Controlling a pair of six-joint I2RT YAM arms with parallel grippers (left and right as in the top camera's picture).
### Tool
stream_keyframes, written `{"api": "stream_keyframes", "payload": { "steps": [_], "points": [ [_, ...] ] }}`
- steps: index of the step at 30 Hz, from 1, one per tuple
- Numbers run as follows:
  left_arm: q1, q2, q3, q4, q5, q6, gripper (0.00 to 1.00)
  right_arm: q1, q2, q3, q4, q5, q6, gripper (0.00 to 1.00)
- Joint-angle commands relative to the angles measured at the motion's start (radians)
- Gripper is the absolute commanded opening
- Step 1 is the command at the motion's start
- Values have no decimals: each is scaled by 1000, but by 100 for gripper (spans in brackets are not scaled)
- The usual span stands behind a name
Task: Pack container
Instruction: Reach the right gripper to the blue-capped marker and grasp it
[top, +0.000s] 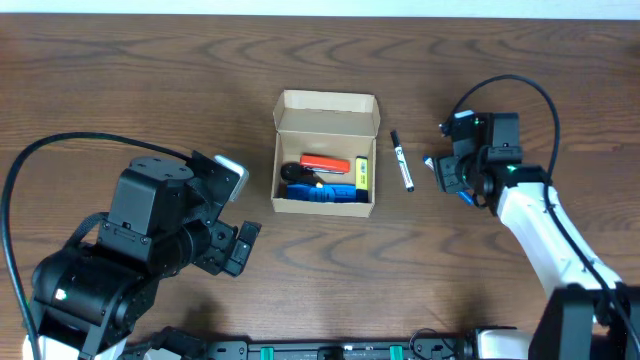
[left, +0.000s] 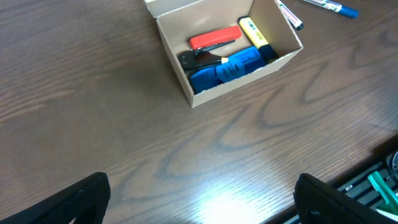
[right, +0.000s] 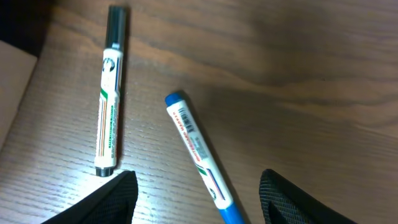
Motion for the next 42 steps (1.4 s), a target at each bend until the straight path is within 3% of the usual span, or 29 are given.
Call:
{"api": "stream_keyframes", "payload": {
  "steps": [1,10,24,31,37,42],
  "points": [
    [3,-4,6,0,-5,-4,95,-9,86,-15,30,-41,-46,66],
    [3,-4,6,0,-5,-4,95,-12,227,-15,85,-41,-47,64],
    [3,-4,6,0,-5,-4,95,-39,280,-15,108,-42,-48,31],
    [3,-4,6,0,-5,-4,95,-38,279,-6,99,-42,34,15],
    [3,-4,6,0,-5,-4,95,-21,258,101,-22,-95,124,2],
    [3,-4,6,0,-5,-4,95,11,192,297,-191,-148,191,1]
  ]
}}
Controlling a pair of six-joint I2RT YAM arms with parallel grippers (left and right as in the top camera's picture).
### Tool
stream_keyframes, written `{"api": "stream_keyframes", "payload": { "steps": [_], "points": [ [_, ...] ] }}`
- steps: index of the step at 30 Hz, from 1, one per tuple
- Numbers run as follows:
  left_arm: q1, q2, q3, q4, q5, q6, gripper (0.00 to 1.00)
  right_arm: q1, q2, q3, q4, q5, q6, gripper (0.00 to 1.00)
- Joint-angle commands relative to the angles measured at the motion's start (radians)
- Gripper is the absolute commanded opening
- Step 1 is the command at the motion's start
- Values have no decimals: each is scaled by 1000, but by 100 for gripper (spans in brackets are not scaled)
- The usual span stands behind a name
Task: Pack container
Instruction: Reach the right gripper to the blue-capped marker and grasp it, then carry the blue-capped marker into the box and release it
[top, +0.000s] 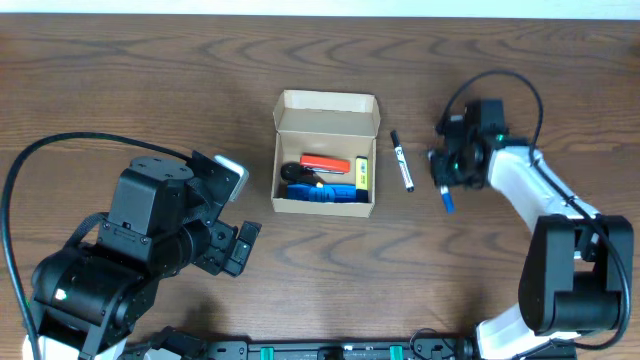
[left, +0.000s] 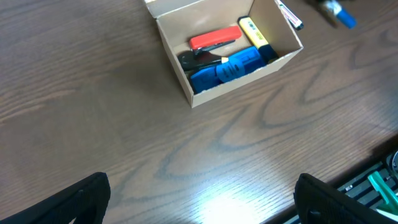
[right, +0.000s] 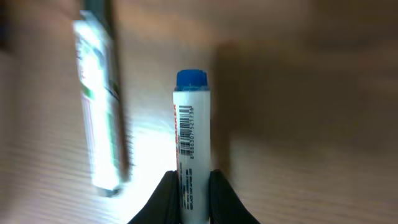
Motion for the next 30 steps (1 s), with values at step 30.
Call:
{"api": "stream_keyframes", "payload": {
  "steps": [30],
  "points": [
    [3,-4,6,0,-4,-4,95,624,73,355,-67,-162,-568,1]
  ]
}}
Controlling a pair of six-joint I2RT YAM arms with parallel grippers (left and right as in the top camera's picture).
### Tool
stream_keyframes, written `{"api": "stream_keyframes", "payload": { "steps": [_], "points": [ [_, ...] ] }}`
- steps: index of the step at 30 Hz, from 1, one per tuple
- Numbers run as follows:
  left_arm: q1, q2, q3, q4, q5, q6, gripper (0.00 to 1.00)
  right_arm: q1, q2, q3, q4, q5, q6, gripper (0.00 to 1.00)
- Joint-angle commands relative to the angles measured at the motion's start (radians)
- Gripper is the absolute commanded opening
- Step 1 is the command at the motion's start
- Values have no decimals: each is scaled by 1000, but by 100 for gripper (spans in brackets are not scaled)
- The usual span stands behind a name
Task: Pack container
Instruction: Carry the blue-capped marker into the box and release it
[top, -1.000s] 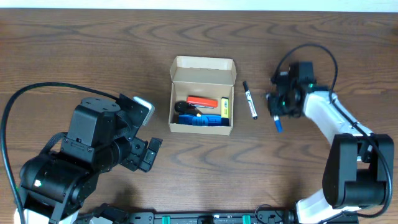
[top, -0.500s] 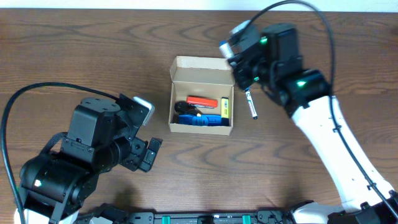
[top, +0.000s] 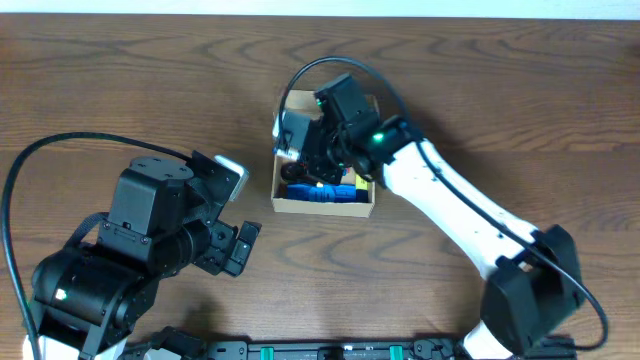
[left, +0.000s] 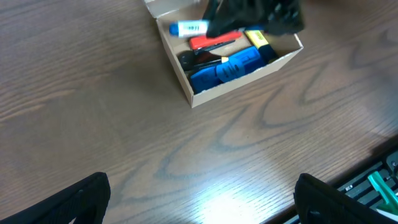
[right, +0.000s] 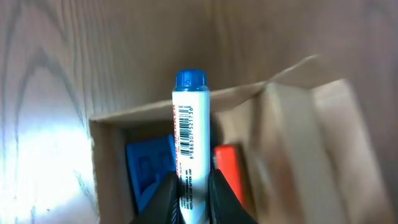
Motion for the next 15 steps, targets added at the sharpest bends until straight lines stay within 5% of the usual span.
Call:
{"api": "stream_keyframes", "payload": {
  "steps": [1,15],
  "points": [
    [3,-4,6,0,-5,-4,95,11,45,-4,-20,-12,-64,1],
    [3,-4,6,0,-5,-4,95,12,72,-5,-107,-15,-98,1]
  ]
}}
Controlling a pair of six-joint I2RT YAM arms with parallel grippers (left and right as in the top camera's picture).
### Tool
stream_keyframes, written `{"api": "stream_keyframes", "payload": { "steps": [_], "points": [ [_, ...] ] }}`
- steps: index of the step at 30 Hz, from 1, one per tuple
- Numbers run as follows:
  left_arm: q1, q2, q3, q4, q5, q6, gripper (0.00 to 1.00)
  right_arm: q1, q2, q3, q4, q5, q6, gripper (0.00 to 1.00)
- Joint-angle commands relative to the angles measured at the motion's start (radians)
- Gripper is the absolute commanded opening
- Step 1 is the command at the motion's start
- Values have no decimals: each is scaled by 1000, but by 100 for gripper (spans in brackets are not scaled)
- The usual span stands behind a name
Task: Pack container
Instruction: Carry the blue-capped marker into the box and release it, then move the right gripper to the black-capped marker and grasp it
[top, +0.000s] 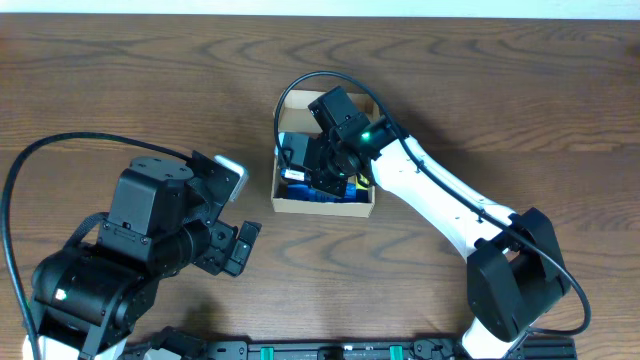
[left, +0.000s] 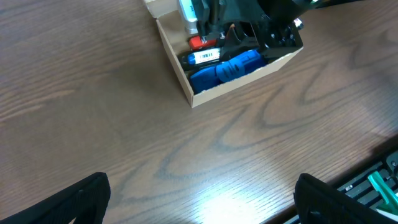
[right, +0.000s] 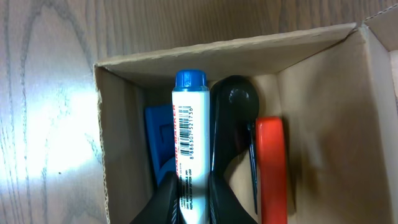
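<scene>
The open cardboard box (top: 326, 100) stands mid-table. In it lie a blue block (left: 227, 67), a black tool (right: 233, 118), a red stapler (right: 272, 165) and a yellow highlighter (top: 361, 181). My right gripper (right: 191, 182) is down inside the box (right: 205, 53), shut on a white marker with a blue cap (right: 189, 130). The marker (left: 204, 56) lies level over the blue block and black tool. My left gripper (left: 202, 205) hovers open and empty over bare table, near the box's front left.
The right arm (top: 440, 200) stretches from the front right across the table beside the box and hides the spot right of it. The bulky left arm (top: 140, 240) fills the front left. A rail (left: 373, 180) runs along the table's front edge.
My right gripper, still shut on the blue-capped marker, has gone from above the box's left rim to lower down inside the box. The left arm has not moved.
My right gripper stood open over the blue-capped marker, which lay on the table right of the box beside a black-capped marker. Then it was shut on that marker. Later it held it over the box, and now holds it inside.
</scene>
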Motion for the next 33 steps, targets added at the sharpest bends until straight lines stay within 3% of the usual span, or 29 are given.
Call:
{"api": "stream_keyframes", "payload": {
  "steps": [1,2,3,4,6,14,19,24,33],
  "points": [
    [3,-4,6,0,-5,-4,95,8,7,-1,-6,-15,-33,2],
    [3,-4,6,0,-5,-4,95,8,7,-1,-6,-15,-32,6],
    [3,-4,6,0,-5,-4,95,8,7,-1,-6,-15,-32,21],
    [3,-4,6,0,-5,-4,95,8,7,-1,-6,-15,-31,43],
    [3,-4,6,0,-5,-4,95,8,7,0,-4,-14,-17,52],
    [3,-4,6,0,-5,-4,95,1,-74,70,-11,16,148,48],
    [3,-4,6,0,-5,-4,95,-35,-196,99,-12,148,284,50],
    [3,-4,6,0,-5,-4,95,-127,-265,99,-69,285,439,53],
    [3,-4,6,0,-5,-4,95,-352,-264,-2,-129,296,669,52]
  ]
}}
